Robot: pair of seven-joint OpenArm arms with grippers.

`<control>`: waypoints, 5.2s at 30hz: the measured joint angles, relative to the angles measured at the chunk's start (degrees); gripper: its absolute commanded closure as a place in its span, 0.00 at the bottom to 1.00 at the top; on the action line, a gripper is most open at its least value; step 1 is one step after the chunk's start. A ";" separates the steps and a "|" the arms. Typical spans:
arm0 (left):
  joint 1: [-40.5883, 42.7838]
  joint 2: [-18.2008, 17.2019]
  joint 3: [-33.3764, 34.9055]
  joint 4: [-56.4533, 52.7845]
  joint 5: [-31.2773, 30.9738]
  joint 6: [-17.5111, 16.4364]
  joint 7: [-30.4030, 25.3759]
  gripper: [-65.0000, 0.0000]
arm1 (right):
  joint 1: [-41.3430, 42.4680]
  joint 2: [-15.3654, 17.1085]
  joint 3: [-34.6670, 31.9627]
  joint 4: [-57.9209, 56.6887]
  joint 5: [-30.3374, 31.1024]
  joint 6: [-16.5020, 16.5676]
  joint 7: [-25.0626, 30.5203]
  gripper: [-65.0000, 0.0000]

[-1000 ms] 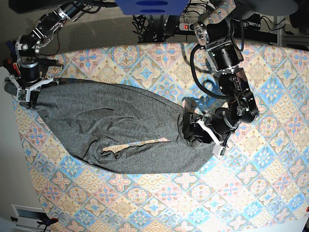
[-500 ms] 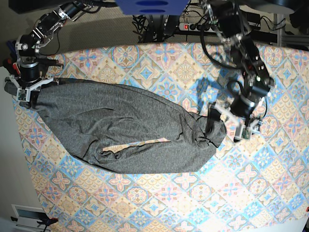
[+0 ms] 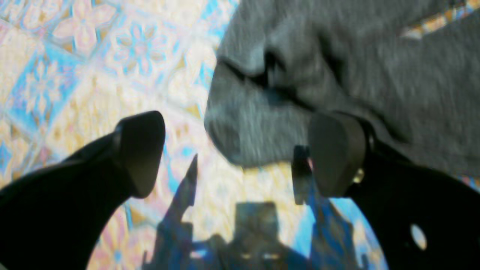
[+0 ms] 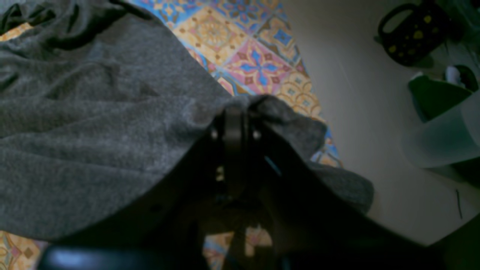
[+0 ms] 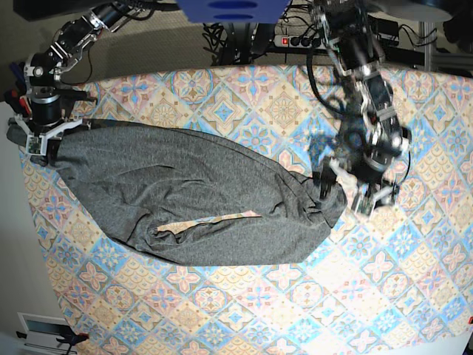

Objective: Layout the t-shirt on the table in an organized manner, then fold the t-shirt properly
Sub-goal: 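Drag the grasped edge with the left gripper away from the right gripper, then pull the held edge back toward the right gripper's side of the shirt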

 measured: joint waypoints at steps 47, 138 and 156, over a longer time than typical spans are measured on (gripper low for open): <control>6.73 5.16 11.50 13.27 7.04 -0.22 -0.04 0.15 | -0.48 0.07 0.04 -3.39 -0.02 0.00 0.09 1.00; 26.08 -2.32 7.74 22.95 6.71 -0.20 8.13 0.90 | -4.96 0.07 0.24 0.66 0.13 0.04 0.04 1.00; 29.40 -2.54 12.39 22.86 7.50 -0.20 8.20 0.63 | -6.29 0.07 0.26 2.80 0.17 0.04 -0.02 1.00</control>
